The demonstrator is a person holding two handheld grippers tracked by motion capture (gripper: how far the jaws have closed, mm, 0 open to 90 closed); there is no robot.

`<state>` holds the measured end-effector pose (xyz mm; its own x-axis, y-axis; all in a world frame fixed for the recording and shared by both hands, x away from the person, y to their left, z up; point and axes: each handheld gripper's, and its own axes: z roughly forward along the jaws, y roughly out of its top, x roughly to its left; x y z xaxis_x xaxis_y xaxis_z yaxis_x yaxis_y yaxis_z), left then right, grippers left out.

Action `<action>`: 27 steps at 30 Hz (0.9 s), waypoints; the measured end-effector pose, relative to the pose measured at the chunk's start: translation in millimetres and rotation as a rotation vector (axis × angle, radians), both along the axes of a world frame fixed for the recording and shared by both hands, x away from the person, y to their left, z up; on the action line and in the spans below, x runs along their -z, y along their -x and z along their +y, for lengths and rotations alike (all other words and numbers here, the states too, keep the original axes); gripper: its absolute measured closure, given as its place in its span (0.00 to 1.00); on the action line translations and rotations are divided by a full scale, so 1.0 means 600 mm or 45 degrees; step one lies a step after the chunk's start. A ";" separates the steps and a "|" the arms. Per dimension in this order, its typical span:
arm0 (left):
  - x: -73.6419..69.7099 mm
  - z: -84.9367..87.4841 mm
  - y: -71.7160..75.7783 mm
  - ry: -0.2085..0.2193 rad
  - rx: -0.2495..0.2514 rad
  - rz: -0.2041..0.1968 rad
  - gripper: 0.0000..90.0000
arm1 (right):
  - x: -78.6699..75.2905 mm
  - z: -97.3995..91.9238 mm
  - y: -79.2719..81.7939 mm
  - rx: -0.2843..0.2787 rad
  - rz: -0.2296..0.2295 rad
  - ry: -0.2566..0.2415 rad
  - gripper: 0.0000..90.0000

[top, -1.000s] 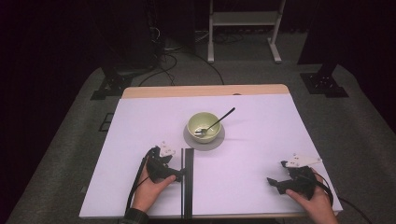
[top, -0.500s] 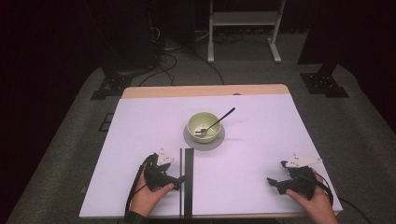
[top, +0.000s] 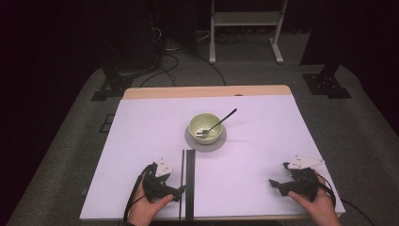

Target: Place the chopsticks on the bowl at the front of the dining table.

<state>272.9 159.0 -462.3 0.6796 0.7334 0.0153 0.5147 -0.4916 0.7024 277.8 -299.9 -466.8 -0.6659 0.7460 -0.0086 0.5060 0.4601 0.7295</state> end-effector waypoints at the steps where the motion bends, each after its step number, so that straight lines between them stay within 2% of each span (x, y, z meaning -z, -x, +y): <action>1: 0.000 0.000 0.003 -0.003 0.000 0.000 0.00 | 0.000 0.000 0.000 0.000 0.000 0.000 0.12; 13: -0.001 0.007 0.033 -0.002 0.014 0.007 0.00 | 0.000 0.000 0.000 0.000 0.000 0.000 0.12; 21: -0.002 0.018 0.034 -0.001 0.020 0.018 0.00 | 0.000 0.000 0.000 0.000 0.000 0.000 0.12; 27: -0.003 0.028 0.031 -0.005 -0.003 0.021 0.00 | 0.000 0.000 0.000 0.000 0.000 0.000 0.12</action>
